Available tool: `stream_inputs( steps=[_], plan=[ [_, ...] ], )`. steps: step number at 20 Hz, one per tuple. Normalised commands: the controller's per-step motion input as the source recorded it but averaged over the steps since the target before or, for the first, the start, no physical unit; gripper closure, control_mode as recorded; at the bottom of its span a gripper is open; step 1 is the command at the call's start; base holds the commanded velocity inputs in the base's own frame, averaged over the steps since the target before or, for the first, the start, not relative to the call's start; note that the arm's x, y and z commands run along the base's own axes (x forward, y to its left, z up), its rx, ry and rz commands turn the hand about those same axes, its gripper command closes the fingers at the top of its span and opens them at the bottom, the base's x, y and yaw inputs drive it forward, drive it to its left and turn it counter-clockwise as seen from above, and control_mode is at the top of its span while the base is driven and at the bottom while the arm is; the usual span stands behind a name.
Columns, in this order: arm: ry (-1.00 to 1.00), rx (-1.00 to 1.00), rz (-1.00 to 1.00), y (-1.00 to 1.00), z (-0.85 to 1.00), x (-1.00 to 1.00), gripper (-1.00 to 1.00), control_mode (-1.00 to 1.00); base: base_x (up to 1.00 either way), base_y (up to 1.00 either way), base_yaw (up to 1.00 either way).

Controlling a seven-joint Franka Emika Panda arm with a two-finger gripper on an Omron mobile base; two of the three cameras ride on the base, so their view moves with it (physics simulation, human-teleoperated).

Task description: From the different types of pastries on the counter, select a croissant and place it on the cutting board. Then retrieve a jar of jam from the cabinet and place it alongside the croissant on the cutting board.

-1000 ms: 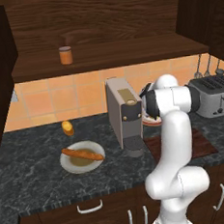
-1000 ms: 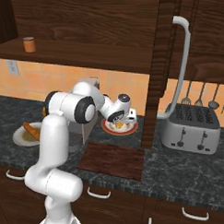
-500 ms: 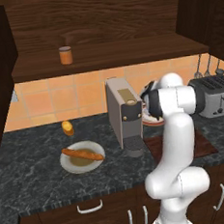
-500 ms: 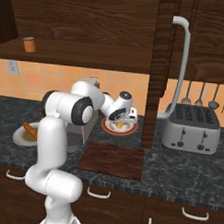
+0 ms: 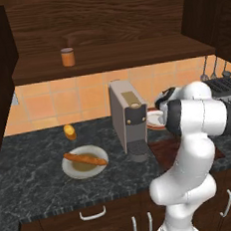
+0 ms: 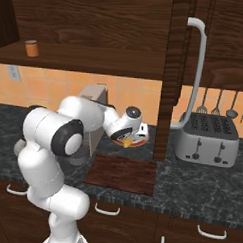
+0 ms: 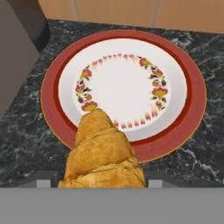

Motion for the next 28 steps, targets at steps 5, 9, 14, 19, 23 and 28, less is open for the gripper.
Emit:
stream_inputs(
  steps=[5,9,14,19,23,28],
  plan=[
    [0.01,0.00,-0.01,-0.01,0.57,-0.85,1.00,-1.00,0.00,0.00,0.00],
    [0.02,0.00,-0.04,-0.07,0.34,-0.87,1.00,-1.00,0.00,0.00,0.00],
    [0.01,0.00,-0.04,-0.44,0.02,-0.71,1.00,-1.00,0.00,0.00,0.00],
    [0.00,0.00,-0.02,-0.60,-0.07,-0.59,1.00,-1.00,0.00,0.00,0.00],
    [0.05,-0.01,0.00,-0.29,-0.25,-0.34,1.00,-1.00,0.00,0.00,0.00],
    [0.07,-0.04,0.00,-0.04,-0.22,-0.02,1.00,-1.00,0.00,0.00,0.00]
  ],
)
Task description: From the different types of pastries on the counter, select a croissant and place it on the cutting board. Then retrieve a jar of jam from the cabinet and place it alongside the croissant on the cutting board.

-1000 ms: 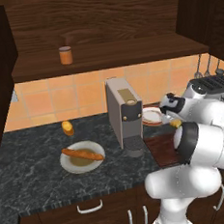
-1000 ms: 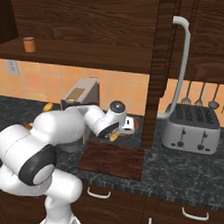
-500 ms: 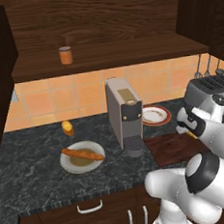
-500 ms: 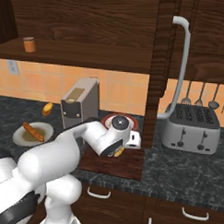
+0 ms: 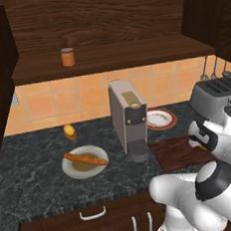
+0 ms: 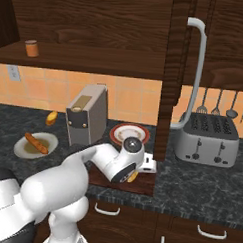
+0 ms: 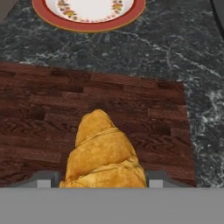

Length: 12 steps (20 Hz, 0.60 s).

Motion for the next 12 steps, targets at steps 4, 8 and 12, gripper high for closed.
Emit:
stream_inputs(
  steps=[4,8,12],
  plan=[
    [0.01,0.00,0.00,-0.26,-0.15,0.00,1.00,-1.00,0.00,0.00,0.00],
    [0.00,-0.01,0.00,-0.04,-0.23,0.01,1.00,-1.00,0.00,0.00,0.00],
    [0.04,-0.03,0.00,0.00,-0.21,0.04,-1.00,-1.00,0.00,0.00,0.00]
  ],
)
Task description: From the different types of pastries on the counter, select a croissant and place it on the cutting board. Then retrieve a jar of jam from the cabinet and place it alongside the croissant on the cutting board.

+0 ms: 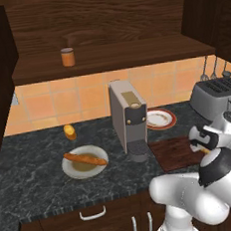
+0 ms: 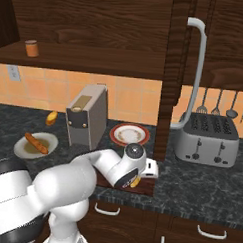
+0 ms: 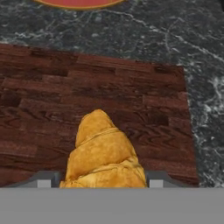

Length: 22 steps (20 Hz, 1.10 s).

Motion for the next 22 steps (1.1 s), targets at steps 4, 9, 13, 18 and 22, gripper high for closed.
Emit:
stream_inputs(
  steps=[4,9,13,18,22],
  plan=[
    [0.01,0.00,0.00,0.00,-0.07,0.00,-1.00,-1.00,0.00,0.00,0.00],
    [0.10,-0.01,0.00,0.01,0.15,0.00,-1.00,-1.00,0.00,0.00,0.00],
    [0.02,-0.07,0.00,0.07,0.76,-0.02,-1.00,-1.00,0.00,0.00,0.00],
    [0.01,-0.09,0.00,0.23,0.61,-0.27,-1.00,-1.00,0.00,0.00,0.00],
    [0.00,-0.05,0.00,0.24,0.35,-0.76,-1.00,-1.00,0.00,0.00,0.00]
  ],
)
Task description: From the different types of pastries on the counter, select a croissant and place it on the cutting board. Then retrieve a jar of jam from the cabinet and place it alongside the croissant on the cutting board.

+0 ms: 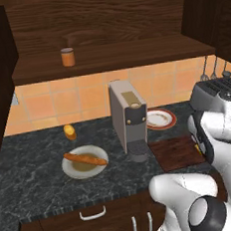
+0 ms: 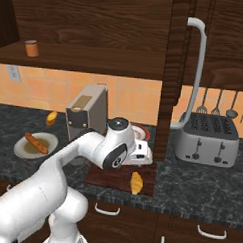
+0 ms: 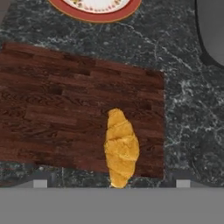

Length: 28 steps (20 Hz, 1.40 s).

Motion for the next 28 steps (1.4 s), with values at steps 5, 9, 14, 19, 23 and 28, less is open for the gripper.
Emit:
stream_inputs(
  steps=[5,9,14,19,23,28],
  plan=[
    [-0.08,0.00,0.07,0.42,0.30,-0.71,-1.00,-1.00,0.00,0.00,0.00],
    [0.00,0.00,0.00,0.88,0.93,-0.10,-1.00,-1.00,0.00,0.00,0.00],
    [0.00,0.00,-0.01,0.82,0.99,0.00,-1.00,-1.00,0.00,0.00,0.00],
    [-0.04,0.02,0.00,0.60,0.87,0.06,-1.00,-1.00,0.00,0.00,0.00],
    [-0.09,0.07,0.03,0.47,0.96,0.04,-1.00,-1.00,0.00,0.00,0.00],
    [-0.20,0.09,0.05,0.45,0.72,0.00,-1.00,-1.00,0.00,0.00,0.00]
  ],
)
